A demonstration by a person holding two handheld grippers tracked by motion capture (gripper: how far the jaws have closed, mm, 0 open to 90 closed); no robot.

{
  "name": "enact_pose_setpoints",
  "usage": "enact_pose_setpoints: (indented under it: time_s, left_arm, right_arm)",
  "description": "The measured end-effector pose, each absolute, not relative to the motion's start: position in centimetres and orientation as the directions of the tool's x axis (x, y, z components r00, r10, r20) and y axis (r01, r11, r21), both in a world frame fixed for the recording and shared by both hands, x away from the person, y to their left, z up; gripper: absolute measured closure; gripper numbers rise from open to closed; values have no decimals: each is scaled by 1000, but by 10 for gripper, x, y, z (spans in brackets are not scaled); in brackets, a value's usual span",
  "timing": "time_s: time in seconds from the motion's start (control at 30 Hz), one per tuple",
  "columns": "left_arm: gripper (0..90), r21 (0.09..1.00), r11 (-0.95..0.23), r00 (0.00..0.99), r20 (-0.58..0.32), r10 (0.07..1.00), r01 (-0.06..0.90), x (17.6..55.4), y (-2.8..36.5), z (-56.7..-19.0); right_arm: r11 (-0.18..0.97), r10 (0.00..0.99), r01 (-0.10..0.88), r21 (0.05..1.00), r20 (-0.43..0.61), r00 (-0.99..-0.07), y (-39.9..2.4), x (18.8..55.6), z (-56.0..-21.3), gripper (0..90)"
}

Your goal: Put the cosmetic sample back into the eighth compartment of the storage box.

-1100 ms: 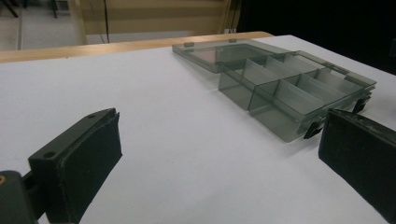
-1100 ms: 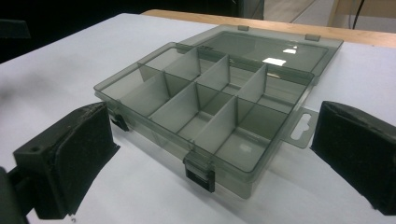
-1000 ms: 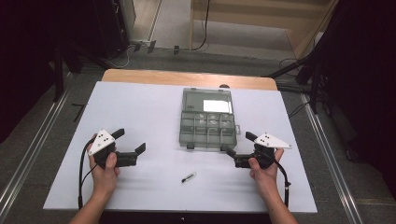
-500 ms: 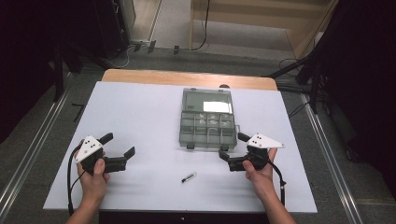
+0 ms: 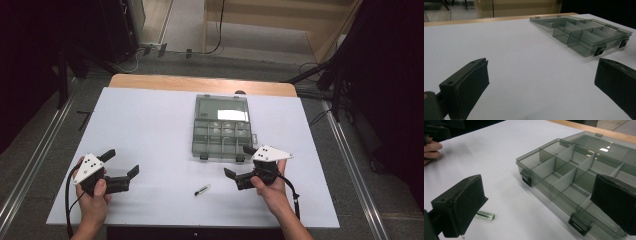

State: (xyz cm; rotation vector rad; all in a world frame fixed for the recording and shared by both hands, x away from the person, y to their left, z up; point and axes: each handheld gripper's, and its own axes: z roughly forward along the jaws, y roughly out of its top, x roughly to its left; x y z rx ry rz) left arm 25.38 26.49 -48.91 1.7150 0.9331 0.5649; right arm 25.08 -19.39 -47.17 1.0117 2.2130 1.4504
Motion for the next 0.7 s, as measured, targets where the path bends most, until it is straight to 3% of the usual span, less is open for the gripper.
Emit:
enact_pose_setpoints:
  time_s: [0.7]
  left_arm:
    - [0,945,-93,593,-119,796,314,250,268,-493]
  right_arm:
    - [352,590,380,856,112,-799,-161,250,-469,12]
